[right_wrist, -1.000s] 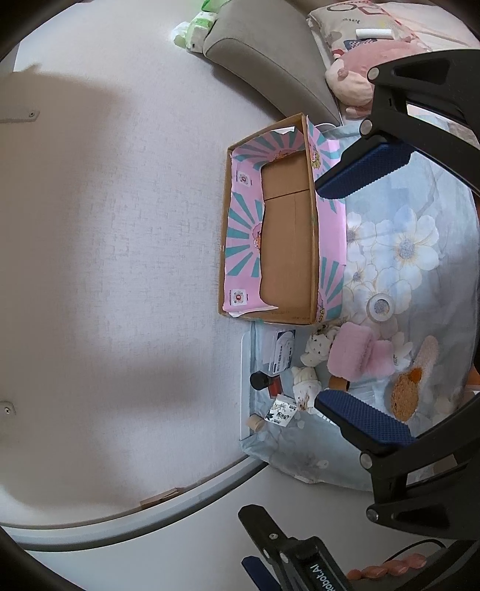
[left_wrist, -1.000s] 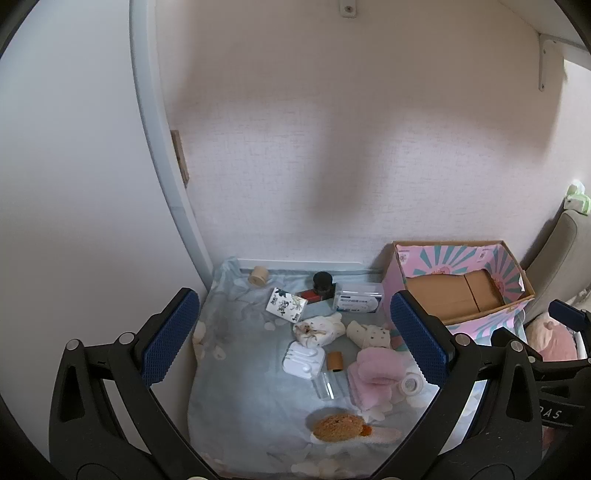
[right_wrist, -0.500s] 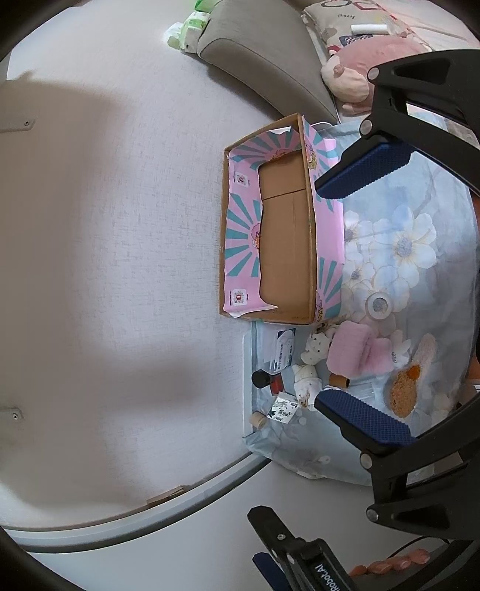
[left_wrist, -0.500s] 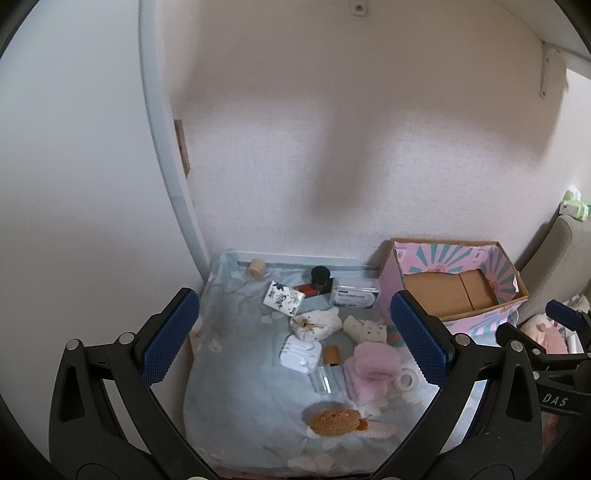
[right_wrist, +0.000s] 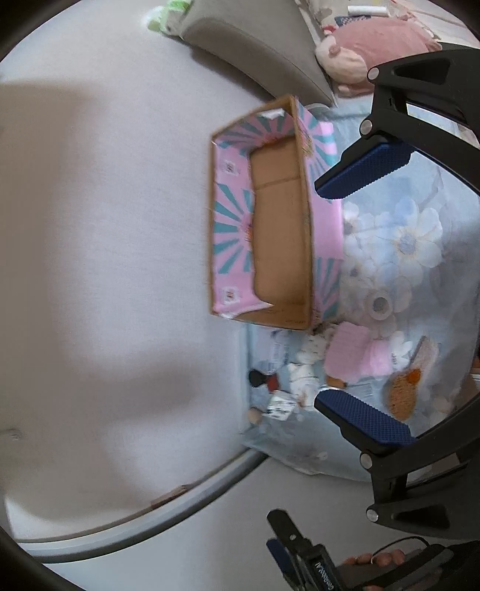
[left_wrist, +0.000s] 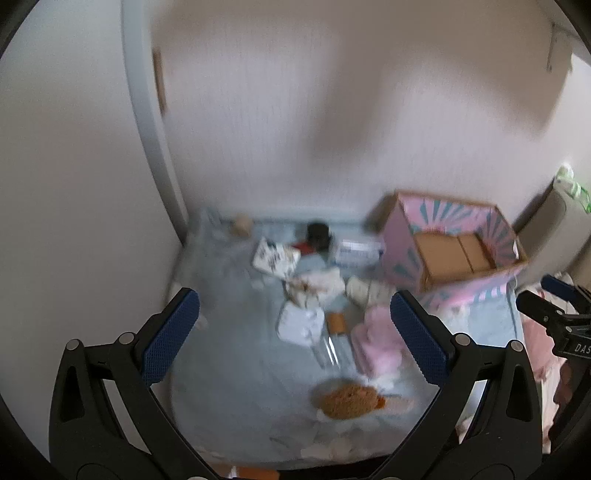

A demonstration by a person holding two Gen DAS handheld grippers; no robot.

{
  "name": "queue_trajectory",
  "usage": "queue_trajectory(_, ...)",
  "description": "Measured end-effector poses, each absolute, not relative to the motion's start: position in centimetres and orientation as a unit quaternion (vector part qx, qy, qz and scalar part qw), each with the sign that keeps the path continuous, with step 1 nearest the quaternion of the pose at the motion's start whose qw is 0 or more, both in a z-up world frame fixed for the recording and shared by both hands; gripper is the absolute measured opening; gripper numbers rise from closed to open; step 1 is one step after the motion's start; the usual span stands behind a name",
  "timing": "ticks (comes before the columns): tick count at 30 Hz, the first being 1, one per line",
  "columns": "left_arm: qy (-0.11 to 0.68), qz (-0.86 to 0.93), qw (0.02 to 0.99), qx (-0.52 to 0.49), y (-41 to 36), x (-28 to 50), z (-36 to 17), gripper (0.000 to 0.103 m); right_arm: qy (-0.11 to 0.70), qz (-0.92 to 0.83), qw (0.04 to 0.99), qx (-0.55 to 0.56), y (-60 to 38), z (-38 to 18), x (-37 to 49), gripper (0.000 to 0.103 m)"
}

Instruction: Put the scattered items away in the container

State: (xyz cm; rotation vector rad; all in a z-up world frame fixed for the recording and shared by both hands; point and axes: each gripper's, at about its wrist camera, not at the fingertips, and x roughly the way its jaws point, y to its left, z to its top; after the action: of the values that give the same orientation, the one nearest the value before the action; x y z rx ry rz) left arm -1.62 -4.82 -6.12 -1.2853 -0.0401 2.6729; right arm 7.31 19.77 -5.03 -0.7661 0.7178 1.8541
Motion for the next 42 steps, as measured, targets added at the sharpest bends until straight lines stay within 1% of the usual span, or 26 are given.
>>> queue_trajectory(6,0.014,0.875,0.131,-0.465,-2.8,-2.2,-11.5,0.103,0.286,0.762,0.454,-0.362,20.2,-10.3,6.5,0.103)
queue_trajectory(8,0.014,0.865,0.13,-0.485,-2.2,-2.7,-13.9,0.103,0.299,0.758,0.439,-0.378,20.5,-12.7,6.5,0.103)
queue_trajectory(10,0.003,0.854,0.136,-0.502,-1.8,-3.1,-16.4,0.094,0.322,0.758,0.421,-0.381,20.8,-14.6,6.5,0.103)
queue_trajectory(13,-0.016,0.838,0.148,-0.525,-1.7,-3.6,-19.2,0.087,0.346,0.759,0.403,-0.377,21.3,-17.0,6.2,0.103)
queue_trajectory(18,-0.047,0.818,0.16,-0.551,-1.3,-4.1,-22.3,0.081,0.421,0.769,0.355,-0.324,22.3,-19.7,5.4,0.103)
queue_trajectory(20,-0.064,0.811,0.163,-0.559,-1.3,-4.3,-23.0,0.074,0.448,0.768,0.343,-0.304,22.8,-20.6,4.9,0.103)
queue_trajectory(22,-0.077,0.802,0.17,-0.567,-1.2,-4.5,-23.7,0.064,0.467,0.761,0.34,-0.297,23.2,-21.3,4.2,0.103)
queue_trajectory(23,-0.079,0.8,0.171,-0.57,-1.1,-4.6,-23.8,0.061,0.474,0.758,0.338,-0.293,23.4,-21.7,3.9,0.103)
queue_trajectory(25,-0.077,0.796,0.174,-0.574,-0.8,-4.6,-24.2,0.05,0.489,0.755,0.332,-0.283,23.7,-22.1,3.5,0.103)
queue_trajectory(26,-0.074,0.795,0.176,-0.575,-0.6,-4.6,-24.4,0.046,0.496,0.755,0.329,-0.277,23.9,-22.3,3.4,0.103)
queue_trajectory(27,-0.071,0.794,0.177,-0.578,-0.5,-4.6,-24.6,0.039,0.501,0.754,0.327,-0.27,24.0,-22.4,3.3,0.103)
queue_trajectory(28,-0.07,0.792,0.177,-0.58,-0.4,-4.6,-24.7,0.037,0.504,0.753,0.328,-0.267,24.1,-22.5,3.2,0.102)
queue_trajectory(29,-0.066,0.795,0.176,-0.577,-0.2,-4.5,-24.7,0.034,0.505,0.753,0.33,-0.264,24.2,-22.6,3.1,0.099)
queue_trajectory(30,-0.066,0.793,0.18,-0.578,-0.1,-4.4,-24.8,0.028,0.505,0.753,0.329,-0.264,24.3,-22.6,3.0,0.091)
queue_trajectory(31,-0.066,0.793,0.182,-0.578,-0.1,-4.4,-24.8,0.028,0.505,0.754,0.325,-0.264,24.4,-22.7,2.9,0.085)
queue_trajectory(32,-0.066,0.794,0.182,-0.577,0.0,-4.3,-24.9,0.028,0.507,0.755,0.318,-0.267,24.5,-22.8,2.7,0.073)
queue_trajectory(33,-0.064,0.794,0.182,-0.576,0.0,-4.1,-24.9,0.028,0.509,0.756,0.311,-0.269,24.6,-23.0,2.4,0.064)
queue_trajectory(36,-0.063,0.796,0.18,-0.575,0.1,-3.8,-24.8,0.028,0.5,0.761,0.309,-0.277,24.4,-22.9,1.8,0.054)
queue_trajectory(42,-0.062,0.802,0.18,-0.567,-0.1,-3.6,-23.9,0.028,0.463,0.775,0.327,-0.281,23.6,-21.2,2.0,0.038)
